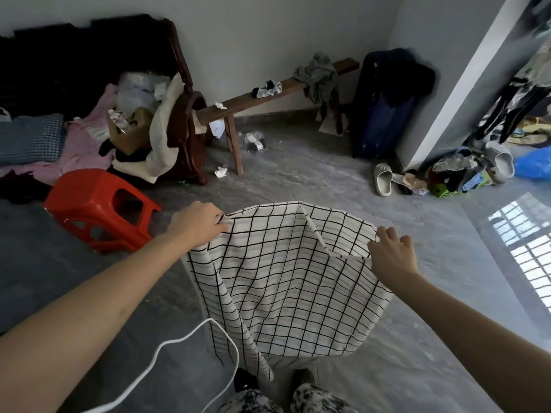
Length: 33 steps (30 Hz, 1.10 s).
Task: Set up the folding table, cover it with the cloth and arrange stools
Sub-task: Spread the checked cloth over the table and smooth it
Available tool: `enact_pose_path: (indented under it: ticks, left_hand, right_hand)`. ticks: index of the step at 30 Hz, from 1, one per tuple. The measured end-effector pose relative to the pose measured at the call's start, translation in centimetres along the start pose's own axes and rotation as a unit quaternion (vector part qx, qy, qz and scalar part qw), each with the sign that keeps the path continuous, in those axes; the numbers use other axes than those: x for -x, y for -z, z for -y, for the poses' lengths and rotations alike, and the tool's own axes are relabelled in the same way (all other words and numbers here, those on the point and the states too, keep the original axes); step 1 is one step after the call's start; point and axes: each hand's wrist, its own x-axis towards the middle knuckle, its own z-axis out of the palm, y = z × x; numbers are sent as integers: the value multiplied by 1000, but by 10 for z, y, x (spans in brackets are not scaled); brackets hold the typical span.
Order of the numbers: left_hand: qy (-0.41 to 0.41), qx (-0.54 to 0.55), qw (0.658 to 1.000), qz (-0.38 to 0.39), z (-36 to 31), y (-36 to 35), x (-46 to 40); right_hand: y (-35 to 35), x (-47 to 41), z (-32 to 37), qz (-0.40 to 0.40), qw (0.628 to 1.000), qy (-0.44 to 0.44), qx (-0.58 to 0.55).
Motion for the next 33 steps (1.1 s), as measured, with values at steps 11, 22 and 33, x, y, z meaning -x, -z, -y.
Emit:
enact_pose_path:
  ticks: [11,22,33]
  left_hand:
    - [42,-70,996,-24,63,26,2]
    - [-46,-166,982,75,91,10,6]
    - [19,-175,983,48,115,32,-20]
  right_hand:
    - [-13,-17,-21,50,997,-44,-47]
    - [-8,-29,-24,77,990,-50,-110]
    - [9,-54,-25,65,988,-75,-115]
